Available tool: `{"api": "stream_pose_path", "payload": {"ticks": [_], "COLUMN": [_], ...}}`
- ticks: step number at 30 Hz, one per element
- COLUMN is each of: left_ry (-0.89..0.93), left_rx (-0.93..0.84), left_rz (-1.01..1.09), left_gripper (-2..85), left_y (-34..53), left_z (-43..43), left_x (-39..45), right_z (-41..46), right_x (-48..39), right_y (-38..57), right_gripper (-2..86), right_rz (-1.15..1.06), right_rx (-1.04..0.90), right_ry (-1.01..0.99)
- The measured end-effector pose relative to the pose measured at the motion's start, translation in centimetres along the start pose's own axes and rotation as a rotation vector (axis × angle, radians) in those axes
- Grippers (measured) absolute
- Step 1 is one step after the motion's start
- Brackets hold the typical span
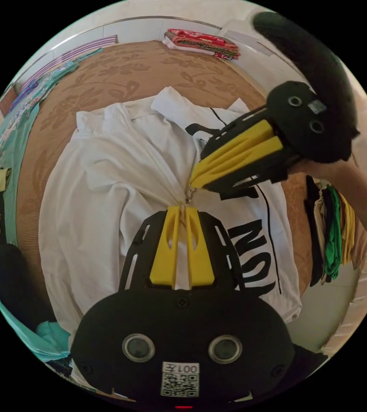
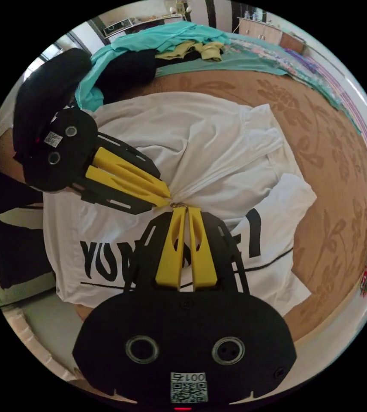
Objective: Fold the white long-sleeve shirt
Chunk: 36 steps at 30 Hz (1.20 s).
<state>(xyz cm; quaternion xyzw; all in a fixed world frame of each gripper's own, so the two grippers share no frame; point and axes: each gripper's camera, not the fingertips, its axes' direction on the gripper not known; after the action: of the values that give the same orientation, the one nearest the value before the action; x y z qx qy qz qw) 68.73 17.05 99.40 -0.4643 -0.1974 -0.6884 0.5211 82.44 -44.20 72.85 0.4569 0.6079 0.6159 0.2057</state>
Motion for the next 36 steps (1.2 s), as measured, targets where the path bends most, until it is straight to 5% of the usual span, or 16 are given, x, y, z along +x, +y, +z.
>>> {"api": "stream_pose_path", "payload": {"ticks": [8, 17, 29, 32, 36], "left_ry": [0.009, 0.002, 0.008, 0.02, 0.021], "left_rx": [0.013, 0.032, 0.032, 0.016, 0.021], "left_rz": [-0.002, -0.001, -0.009, -0.013, 0.001], "left_gripper": [-1.3, -0.9, -0.9, -0.9, -0.9], "left_y": [0.0, 0.3, 0.5, 0.9, 1.3], "left_z": [-0.1, -0.2, -0.6, -0.7, -1.2], "left_x": [-0.1, -0.5, -1.2, -1.4, -1.6], "right_z": [-1.5, -1.4, -3.4, -4.8, -8.7], "right_x": [-8.2, -10.3, -5.2, -3.0, 1.1], "right_y": [1.9, 1.4, -2.1, -2.7, -2.5], "right_gripper": [0.3, 0.4, 0.2, 0.1, 0.1], "right_rz": [0.177, 0.353, 0.354, 0.443, 0.565], "right_rx": [0.154, 0.269, 0.324, 0.339, 0.455], "right_ry": [0.382, 0.582, 0.641, 0.853, 0.704]}}
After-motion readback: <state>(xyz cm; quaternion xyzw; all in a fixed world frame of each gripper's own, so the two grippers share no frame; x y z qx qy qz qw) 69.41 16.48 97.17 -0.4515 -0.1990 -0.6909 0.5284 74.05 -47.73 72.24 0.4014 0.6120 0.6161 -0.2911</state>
